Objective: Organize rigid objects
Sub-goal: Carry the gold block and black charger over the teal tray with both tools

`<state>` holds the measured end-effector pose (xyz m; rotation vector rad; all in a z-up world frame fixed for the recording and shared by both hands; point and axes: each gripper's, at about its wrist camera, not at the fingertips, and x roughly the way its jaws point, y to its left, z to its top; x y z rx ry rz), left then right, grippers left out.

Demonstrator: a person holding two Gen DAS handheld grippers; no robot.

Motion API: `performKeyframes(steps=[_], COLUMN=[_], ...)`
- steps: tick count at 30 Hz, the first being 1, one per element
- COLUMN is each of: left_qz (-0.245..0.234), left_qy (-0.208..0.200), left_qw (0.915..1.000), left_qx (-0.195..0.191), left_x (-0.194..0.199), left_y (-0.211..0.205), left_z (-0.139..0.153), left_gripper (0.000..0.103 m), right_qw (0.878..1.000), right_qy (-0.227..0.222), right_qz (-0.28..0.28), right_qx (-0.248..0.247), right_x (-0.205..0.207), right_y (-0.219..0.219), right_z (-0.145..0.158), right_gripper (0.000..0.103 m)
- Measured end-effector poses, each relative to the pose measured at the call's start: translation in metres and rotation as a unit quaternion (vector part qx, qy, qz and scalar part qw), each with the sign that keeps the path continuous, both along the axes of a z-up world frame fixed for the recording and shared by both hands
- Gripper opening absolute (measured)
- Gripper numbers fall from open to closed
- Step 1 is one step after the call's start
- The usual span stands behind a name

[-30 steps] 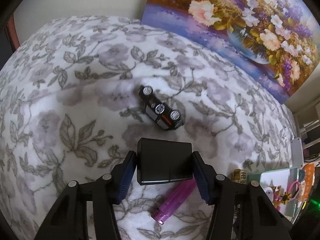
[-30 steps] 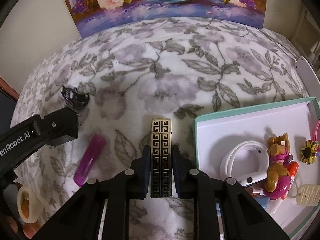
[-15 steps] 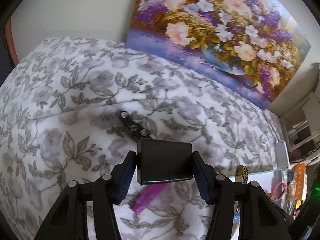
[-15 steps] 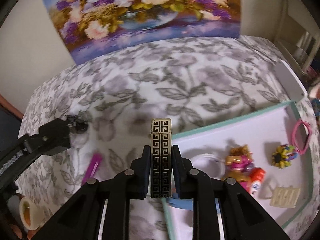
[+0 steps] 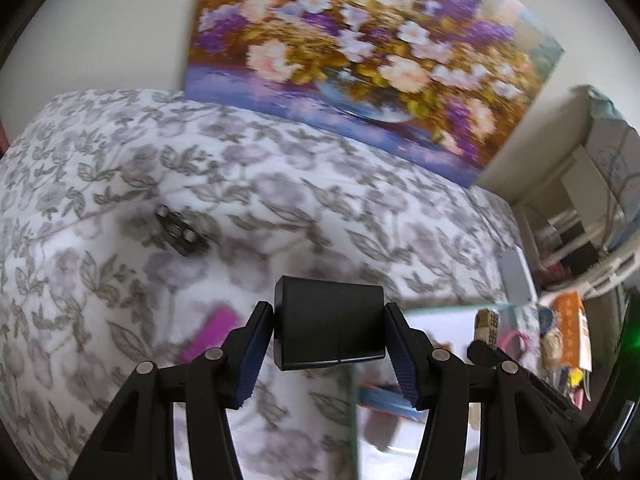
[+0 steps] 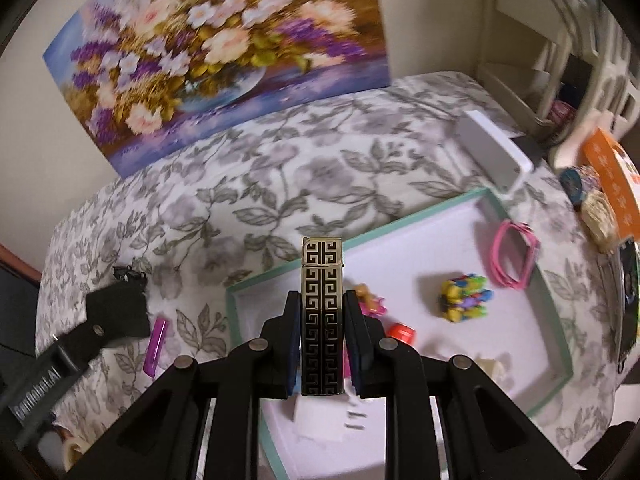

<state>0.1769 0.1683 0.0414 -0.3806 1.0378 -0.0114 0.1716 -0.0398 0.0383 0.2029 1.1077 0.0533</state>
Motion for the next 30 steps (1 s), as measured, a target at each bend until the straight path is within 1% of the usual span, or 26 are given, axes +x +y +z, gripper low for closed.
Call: performKeyframes(steps=[4, 7, 10, 16, 21, 24, 30], left_qz=[-0.027, -0.034, -0.035, -0.057, -0.077, -0.089, -0.114], left_qy=[0.003, 0.0, 0.003, 0.024, 0.039, 0.049, 0.07], left_qw=[0.9996, 0.9994, 0.9994, 0.998, 0.9959, 0.9941, 0.9889], left_qx=[-0.004, 0.003, 0.009, 0.006, 0.03, 0.036, 0.065], left_x=[-0.011, -0.022, -0.034, -0.054, -0.065, -0.07, -0.079], left_y=[-0.025, -0.034, -0.038, -0.054, -0.073, -0.084, -0.104], left_z=[0.006, 0.011, 0.01, -0.004, -0.016, -0.023, -0.039], left_gripper=[0.059, 0.059, 0.059, 0.059, 0.059, 0.059, 0.059], right_qw=[1.0, 1.0, 1.0, 0.999, 0.999, 0.999, 0.999], right_qy=[-0.001, -0.005, -0.003, 0.013, 0.019, 0.025, 0.039], right_qz=[-0.007, -0.011, -0.011, -0.026, -0.027, -0.031, -0.032], right_qx=[-0.004, -0.019, -0.019, -0.017, -0.013, -0.012, -0.013], right_x=[-0.014, -0.027, -0.041, -0.061, -0.073, -0.078, -0.082], right_y=[-0.016, -0.027, -0.035, -0.049, -0.055, -0.059, -0.066], right_z=[0.005, 0.008, 0.005, -0.005, -0.009, -0.014, -0.022], right_gripper=[0.021, 0.021, 0.021, 0.021, 0.021, 0.021, 0.022])
